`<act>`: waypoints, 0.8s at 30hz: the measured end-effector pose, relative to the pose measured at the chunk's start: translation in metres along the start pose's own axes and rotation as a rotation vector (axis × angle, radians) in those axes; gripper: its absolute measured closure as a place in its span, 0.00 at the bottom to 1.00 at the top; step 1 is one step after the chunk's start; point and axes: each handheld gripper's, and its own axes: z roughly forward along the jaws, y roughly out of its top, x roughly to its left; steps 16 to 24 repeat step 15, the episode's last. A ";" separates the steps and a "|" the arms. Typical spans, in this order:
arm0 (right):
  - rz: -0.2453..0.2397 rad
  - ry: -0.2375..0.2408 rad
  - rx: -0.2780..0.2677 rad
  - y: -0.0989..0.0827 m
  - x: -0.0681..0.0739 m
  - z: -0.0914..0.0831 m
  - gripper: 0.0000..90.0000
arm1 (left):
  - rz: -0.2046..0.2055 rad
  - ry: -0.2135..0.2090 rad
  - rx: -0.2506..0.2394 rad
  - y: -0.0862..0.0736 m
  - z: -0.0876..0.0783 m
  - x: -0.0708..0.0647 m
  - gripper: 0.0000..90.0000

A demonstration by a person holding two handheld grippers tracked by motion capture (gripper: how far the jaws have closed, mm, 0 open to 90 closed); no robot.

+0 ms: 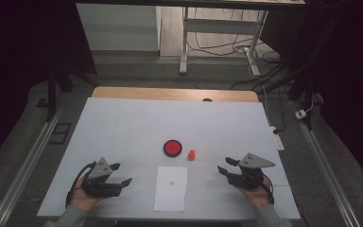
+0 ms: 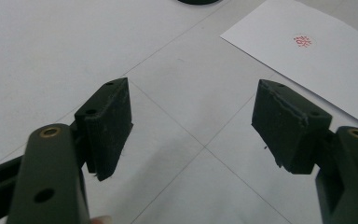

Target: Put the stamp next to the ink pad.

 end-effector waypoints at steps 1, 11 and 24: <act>0.006 -0.005 0.002 -0.003 -0.002 -0.004 0.55 | 0.000 0.000 0.000 0.000 0.000 0.000 0.32; 0.014 -0.033 0.029 -0.021 -0.013 -0.019 0.55 | -0.001 0.005 -0.004 0.000 0.000 0.000 0.32; 0.001 -0.016 0.027 -0.020 -0.011 -0.018 0.55 | -0.013 -0.010 -0.018 0.001 -0.001 0.002 0.32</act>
